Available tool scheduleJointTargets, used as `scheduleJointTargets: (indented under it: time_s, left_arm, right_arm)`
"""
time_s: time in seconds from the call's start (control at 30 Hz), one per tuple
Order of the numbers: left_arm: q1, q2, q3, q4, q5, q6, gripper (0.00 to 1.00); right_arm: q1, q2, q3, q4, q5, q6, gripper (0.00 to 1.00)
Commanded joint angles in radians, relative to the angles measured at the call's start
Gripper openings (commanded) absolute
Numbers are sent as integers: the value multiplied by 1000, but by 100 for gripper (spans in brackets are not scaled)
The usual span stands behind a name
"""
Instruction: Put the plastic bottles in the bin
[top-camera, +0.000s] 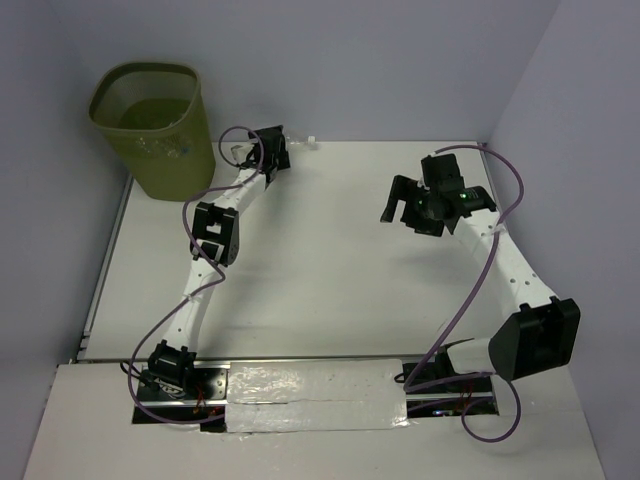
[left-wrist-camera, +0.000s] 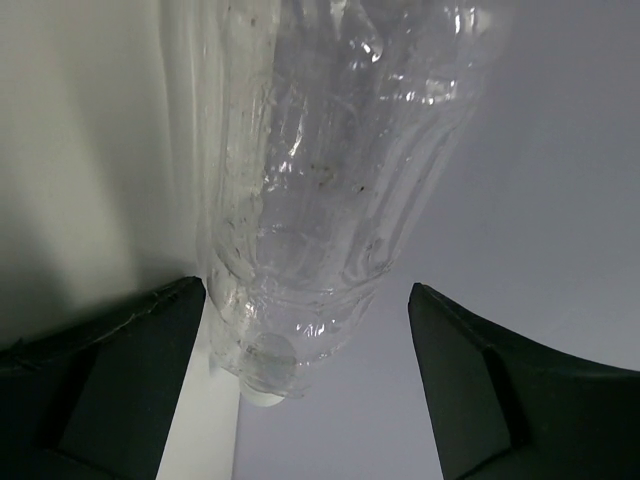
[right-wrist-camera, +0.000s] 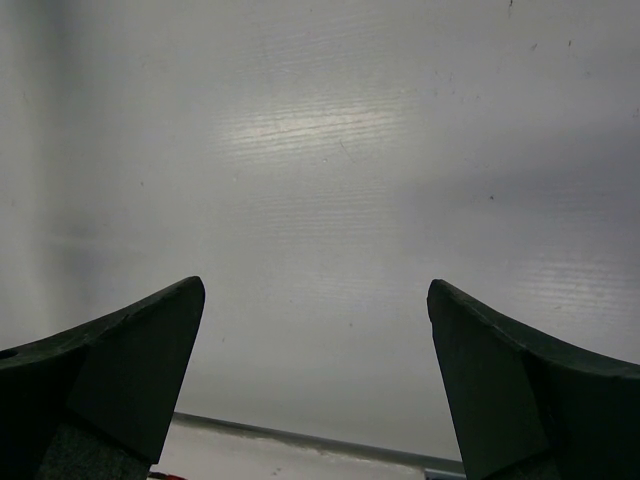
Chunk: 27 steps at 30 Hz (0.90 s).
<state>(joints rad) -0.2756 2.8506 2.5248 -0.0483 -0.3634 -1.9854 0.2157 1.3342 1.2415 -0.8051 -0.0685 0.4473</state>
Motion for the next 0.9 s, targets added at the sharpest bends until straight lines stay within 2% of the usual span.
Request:
scheduleJointTargets:
  time_s: [0.0,0.03,0.13,0.33,0.47,0.73,0.87]
  left_arm:
    - [15,70,-11,-61,9,5,96]
    - [15,64,-20,-56,14,5,93]
    - [15,56,-50,-33,32,8,69]
    - [15,30,-87,8,32,50,66]
    - [15,1,-116,18,43,62,60]
    - [12,-216,-360,129,66,193,47]
    - [4,-307,-423,153,116,273,45]
  right_arm:
    - [-9,-4,18,30,-11,-18,100]
    - [-9,-3,16,30,-11,-16,100]
    - [-9,-6,18,29,-8,-16,100]
    - [-12,-9,27,26,7,-21,100]
    - [-12,-6,32,24,3,-19,100]
    - [-12,-36,29,23,-10,-1,100]
    - [-12,-82,7,29,-20,22,100]
